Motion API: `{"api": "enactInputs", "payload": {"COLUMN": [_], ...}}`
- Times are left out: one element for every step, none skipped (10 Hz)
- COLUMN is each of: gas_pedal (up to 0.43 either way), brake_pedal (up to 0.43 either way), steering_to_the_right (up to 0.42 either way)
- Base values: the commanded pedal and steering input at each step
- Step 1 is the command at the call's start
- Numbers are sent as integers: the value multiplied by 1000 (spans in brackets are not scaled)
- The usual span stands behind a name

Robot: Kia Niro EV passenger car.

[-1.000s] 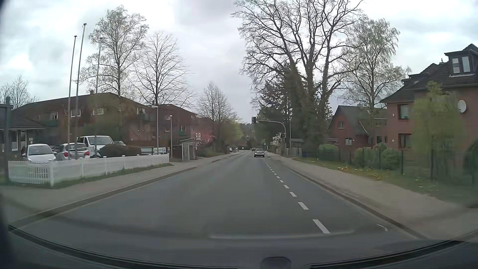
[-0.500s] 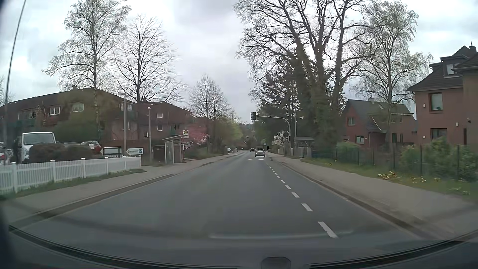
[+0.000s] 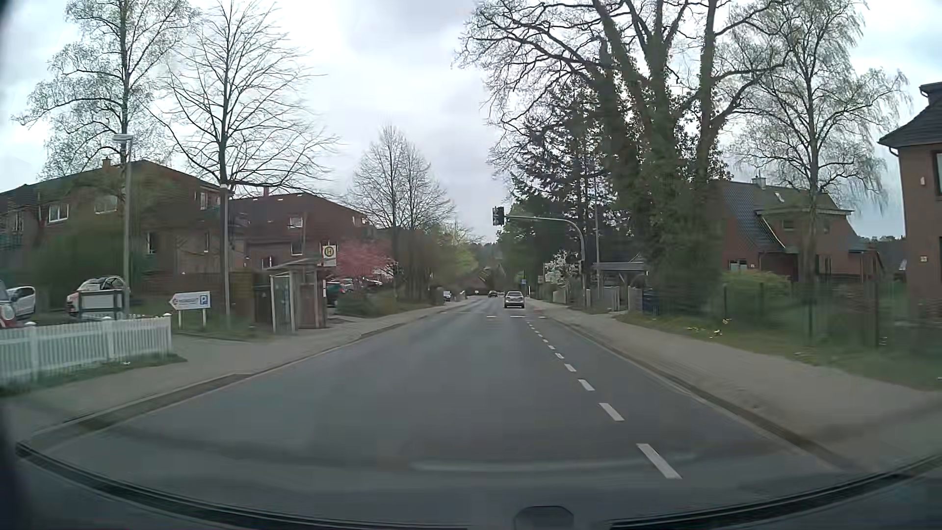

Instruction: Follow the waypoints while adhering to traffic rules and regulations

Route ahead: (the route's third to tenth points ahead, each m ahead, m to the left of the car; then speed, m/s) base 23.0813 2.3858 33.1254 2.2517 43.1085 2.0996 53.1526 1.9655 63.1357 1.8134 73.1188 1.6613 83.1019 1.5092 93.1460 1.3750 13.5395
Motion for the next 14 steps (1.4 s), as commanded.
{"api": "enactInputs", "payload": {"gas_pedal": [110, 110, 110, 110, 110, 118, 118, 118, 118, 118, 118, 118, 118, 118], "brake_pedal": [0, 0, 0, 0, 0, 0, 0, 0, 6, 0, 0, 0, 0, 0], "steering_to_the_right": [0, 1, 0, 1, 1, 1, 0, 0, 1, 0, -1, -3, -4, -3]}}
